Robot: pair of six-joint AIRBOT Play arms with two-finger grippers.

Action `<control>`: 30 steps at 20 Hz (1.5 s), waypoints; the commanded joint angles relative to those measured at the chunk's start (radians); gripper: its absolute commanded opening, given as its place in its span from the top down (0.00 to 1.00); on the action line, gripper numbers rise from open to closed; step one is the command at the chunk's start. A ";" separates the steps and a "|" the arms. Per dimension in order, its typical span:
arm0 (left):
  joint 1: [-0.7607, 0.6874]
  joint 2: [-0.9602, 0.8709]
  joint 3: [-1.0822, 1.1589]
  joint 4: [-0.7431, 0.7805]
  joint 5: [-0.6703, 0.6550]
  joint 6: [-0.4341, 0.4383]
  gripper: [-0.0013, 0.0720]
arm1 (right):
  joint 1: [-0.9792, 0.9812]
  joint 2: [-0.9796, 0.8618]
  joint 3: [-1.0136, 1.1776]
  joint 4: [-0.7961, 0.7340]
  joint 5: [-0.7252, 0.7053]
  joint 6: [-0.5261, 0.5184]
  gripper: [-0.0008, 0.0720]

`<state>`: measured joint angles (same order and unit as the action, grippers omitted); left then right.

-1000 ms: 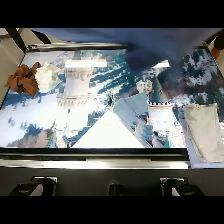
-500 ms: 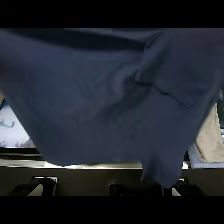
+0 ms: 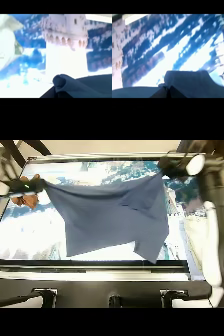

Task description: Fold the shirts.

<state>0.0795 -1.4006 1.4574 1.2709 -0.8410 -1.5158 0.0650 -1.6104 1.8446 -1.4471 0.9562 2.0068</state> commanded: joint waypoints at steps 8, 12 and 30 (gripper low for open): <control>0.009 -0.207 -0.005 -0.078 -0.319 -0.002 0.48 | -0.025 -0.235 0.012 0.244 0.056 -0.007 0.46; 0.114 -0.191 -0.042 -0.093 -0.701 0.077 0.13 | -0.214 -0.149 0.018 0.231 0.339 -0.214 0.41; 0.118 0.089 -0.839 -0.442 -0.175 0.169 0.85 | -0.396 -0.139 -0.016 0.224 0.727 -0.370 0.41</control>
<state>0.2226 -1.3148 0.6300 0.8448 -1.0771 -1.3327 -0.3302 -1.7500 1.8374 -1.2198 1.6775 1.6405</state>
